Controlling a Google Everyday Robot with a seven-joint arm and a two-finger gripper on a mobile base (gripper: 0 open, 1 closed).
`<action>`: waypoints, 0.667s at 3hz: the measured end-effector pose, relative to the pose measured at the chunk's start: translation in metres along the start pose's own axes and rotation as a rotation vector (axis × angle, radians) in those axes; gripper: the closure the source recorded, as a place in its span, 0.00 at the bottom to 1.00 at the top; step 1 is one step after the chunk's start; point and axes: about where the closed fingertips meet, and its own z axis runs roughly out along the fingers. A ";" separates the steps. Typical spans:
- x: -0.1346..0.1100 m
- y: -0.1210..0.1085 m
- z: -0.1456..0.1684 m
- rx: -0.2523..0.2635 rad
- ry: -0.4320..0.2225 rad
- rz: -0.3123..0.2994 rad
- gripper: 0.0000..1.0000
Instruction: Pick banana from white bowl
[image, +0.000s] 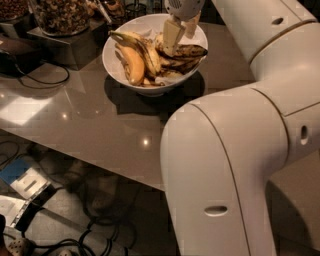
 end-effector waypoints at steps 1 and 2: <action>-0.004 0.003 0.005 0.002 0.017 -0.015 0.47; -0.007 0.009 0.014 -0.001 0.043 -0.039 0.47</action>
Offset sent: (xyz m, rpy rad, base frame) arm -0.0356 0.0043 -0.0213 -0.1191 0.1763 0.0400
